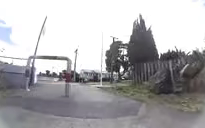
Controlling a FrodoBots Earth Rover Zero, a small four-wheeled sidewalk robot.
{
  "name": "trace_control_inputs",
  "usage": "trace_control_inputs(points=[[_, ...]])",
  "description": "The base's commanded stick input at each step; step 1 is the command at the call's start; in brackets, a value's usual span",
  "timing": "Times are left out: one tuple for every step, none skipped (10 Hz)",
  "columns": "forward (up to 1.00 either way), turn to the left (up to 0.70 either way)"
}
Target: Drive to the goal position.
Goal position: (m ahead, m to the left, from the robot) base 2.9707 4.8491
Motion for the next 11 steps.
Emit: trace_control_inputs(points=[[0.7,0.0],[0.7,0.0],[0.7,0.0],[0.7,0.0],[0.7,0.0],[0.7,0.0],[0.7,0.0],[0.7,0.0],[0.7,0.0],[0.7,0.0],[0.7,0.0]])
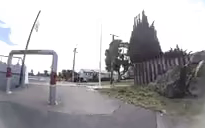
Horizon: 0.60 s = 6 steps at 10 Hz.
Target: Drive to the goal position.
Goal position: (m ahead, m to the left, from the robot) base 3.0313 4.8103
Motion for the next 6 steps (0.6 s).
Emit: trace_control_inputs(points=[[0.7,0.0],[0.7,0.0],[0.7,0.0],[0.7,0.0],[0.7,0.0],[0.7,0.0]])
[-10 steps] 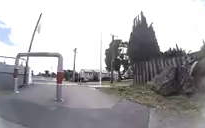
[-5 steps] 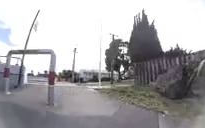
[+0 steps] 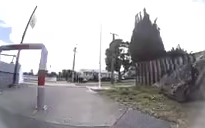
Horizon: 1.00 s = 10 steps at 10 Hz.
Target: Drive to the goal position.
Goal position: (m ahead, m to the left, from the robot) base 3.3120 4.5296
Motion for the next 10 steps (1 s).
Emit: trace_control_inputs(points=[[0.7,0.0],[0.7,0.0],[0.7,0.0],[0.7,0.0],[0.7,0.0],[0.7,0.0],[0.7,0.0],[0.7,0.0],[0.7,0.22],[0.7,0.28]])
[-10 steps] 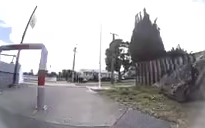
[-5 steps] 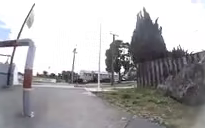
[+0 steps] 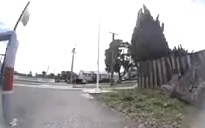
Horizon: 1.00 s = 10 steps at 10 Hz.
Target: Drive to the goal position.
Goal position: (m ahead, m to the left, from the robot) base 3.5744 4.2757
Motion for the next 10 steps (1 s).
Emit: trace_control_inputs(points=[[0.7,0.35],[0.7,0.35],[0.7,0.35],[0.7,0.35],[0.7,0.35],[0.7,0.35],[0.7,0.35],[0.7,0.35],[0.7,0.35],[0.7,0.0]])
